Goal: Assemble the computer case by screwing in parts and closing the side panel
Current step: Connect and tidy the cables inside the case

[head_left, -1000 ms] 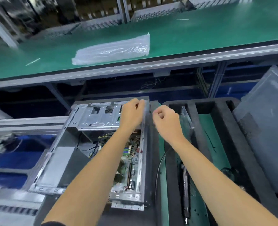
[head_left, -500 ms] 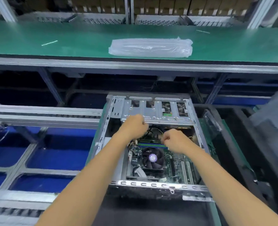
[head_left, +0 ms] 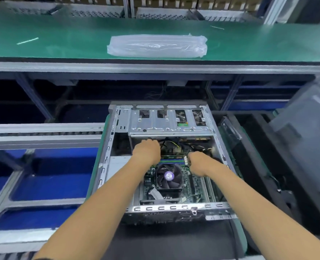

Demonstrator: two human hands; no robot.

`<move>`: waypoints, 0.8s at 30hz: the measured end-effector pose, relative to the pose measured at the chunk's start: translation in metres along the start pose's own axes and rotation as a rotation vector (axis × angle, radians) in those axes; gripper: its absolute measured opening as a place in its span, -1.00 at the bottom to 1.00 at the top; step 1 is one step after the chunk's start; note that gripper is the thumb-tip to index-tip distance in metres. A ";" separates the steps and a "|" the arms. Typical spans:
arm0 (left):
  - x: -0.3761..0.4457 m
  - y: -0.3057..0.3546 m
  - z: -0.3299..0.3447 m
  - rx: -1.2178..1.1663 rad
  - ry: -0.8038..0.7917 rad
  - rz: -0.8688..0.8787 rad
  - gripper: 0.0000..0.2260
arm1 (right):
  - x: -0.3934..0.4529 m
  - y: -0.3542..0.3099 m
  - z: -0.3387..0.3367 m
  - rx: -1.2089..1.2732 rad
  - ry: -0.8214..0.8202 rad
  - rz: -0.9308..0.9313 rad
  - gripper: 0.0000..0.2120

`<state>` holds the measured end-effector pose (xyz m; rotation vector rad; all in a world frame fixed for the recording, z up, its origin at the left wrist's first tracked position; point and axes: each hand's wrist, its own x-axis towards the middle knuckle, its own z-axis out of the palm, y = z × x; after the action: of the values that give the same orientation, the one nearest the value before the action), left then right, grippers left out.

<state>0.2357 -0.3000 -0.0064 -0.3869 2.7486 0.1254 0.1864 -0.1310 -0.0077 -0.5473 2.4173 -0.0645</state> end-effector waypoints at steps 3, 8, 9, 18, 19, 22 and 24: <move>0.005 0.005 0.006 -0.008 -0.030 0.010 -0.65 | 0.000 0.004 0.006 0.025 -0.004 -0.048 -0.65; 0.019 0.001 0.007 -0.136 0.037 0.035 -0.89 | 0.002 0.010 0.001 0.097 0.169 -0.123 -0.79; 0.021 0.001 0.007 -0.150 0.035 0.034 -0.84 | 0.003 0.010 0.000 0.103 0.192 -0.145 -0.80; 0.029 0.001 0.011 -0.161 0.024 0.111 -0.84 | 0.009 0.014 0.006 -0.048 0.213 -0.041 -0.76; 0.029 0.001 0.011 -0.155 0.033 0.109 -0.86 | 0.010 0.013 0.006 -0.033 0.227 -0.031 -0.75; 0.024 0.001 0.009 -0.099 0.052 0.117 -0.92 | 0.008 0.010 0.004 -0.030 0.193 -0.083 -0.78; 0.018 0.004 0.004 -0.011 0.081 0.129 -0.95 | 0.004 0.006 0.002 -0.011 0.163 -0.185 -0.87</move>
<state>0.2192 -0.3000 -0.0163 -0.2212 2.8533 0.1608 0.1828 -0.1271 -0.0124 -0.7977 2.5188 -0.1814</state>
